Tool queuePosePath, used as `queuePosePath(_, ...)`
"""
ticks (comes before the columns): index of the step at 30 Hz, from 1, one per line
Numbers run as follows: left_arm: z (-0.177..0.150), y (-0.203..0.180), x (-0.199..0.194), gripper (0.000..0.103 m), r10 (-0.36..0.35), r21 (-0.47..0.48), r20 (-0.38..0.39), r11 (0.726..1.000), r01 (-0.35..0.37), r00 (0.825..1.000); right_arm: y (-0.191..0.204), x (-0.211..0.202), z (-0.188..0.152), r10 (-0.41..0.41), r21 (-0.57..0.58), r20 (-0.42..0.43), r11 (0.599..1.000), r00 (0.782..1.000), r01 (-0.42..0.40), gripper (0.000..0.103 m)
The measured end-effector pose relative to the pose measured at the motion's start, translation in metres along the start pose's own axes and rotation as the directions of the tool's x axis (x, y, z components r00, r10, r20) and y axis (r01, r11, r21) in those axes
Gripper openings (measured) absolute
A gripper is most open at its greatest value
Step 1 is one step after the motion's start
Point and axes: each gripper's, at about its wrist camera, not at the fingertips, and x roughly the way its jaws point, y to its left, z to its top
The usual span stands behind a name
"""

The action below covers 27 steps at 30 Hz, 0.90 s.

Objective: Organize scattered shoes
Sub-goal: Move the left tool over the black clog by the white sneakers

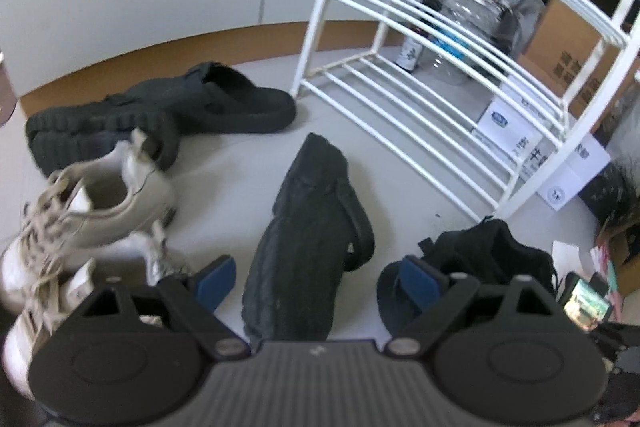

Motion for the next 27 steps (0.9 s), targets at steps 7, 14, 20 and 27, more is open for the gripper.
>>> queuePosePath(7, 0.022, -0.020, 0.029, 0.091, 0.022, 0.139, -0.028, 0.990, -0.017, 0.999, -0.004, -0.003, 0.002, 0.018, 0.023, 0.013, 1.000, 1.000, -0.019, 0.085)
queuePosePath(14, 0.033, -0.037, 0.061, 0.091, 0.090, 0.232, -0.062, 0.970, -0.073, 0.994, -0.005, -0.003, 0.002, 0.030, 0.024, 0.016, 0.999, 0.999, -0.031, 0.085)
queuePosePath(20, 0.040, -0.040, 0.070, 0.091, 0.107, 0.286, -0.091, 0.955, -0.077, 0.990, -0.010, -0.003, 0.003, 0.027, 0.031, 0.017, 0.999, 0.999, -0.027, 0.085)
queuePosePath(27, 0.053, -0.037, 0.078, 0.091, 0.126, 0.375, -0.121, 0.924, -0.072, 0.985, -0.012, -0.006, 0.006, 0.035, 0.041, 0.035, 0.998, 0.999, -0.037, 0.085)
